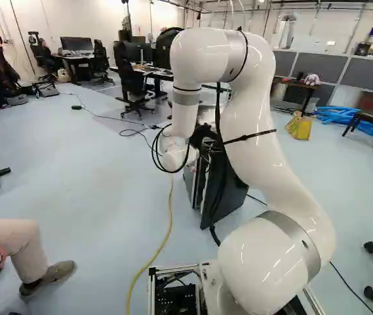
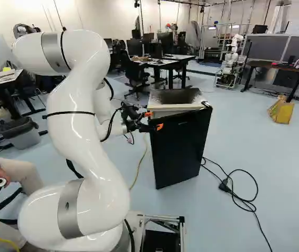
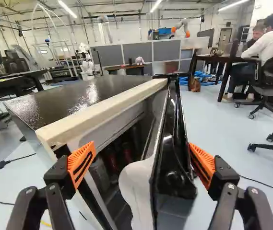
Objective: Grab a drink from the fridge
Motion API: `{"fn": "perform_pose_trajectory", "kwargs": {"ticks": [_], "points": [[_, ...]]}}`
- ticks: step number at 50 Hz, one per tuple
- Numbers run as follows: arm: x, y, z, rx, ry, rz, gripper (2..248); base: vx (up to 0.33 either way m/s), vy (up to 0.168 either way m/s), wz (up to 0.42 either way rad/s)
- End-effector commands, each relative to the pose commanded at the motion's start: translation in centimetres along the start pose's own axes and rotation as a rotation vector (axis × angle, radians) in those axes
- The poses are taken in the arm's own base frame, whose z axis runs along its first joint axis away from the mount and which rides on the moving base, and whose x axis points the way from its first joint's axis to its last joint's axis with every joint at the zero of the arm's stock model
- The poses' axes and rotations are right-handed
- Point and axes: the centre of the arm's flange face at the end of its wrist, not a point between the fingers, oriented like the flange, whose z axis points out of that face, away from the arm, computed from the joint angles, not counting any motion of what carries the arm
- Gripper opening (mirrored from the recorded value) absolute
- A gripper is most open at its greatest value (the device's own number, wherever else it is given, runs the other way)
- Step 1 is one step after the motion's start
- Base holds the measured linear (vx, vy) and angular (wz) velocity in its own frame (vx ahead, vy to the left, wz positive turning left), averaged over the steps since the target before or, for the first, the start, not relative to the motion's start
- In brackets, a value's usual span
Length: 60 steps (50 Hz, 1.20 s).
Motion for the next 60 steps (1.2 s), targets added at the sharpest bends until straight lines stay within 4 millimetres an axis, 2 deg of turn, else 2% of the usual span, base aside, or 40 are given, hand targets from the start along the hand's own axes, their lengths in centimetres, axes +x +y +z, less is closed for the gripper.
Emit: {"fn": "perform_pose_trajectory", "kwargs": {"ticks": [60], "points": [[0.7, 5.4, -0.8, -0.037, -0.02, -0.057, 247, 0.0, 0.0, 0.0]]}}
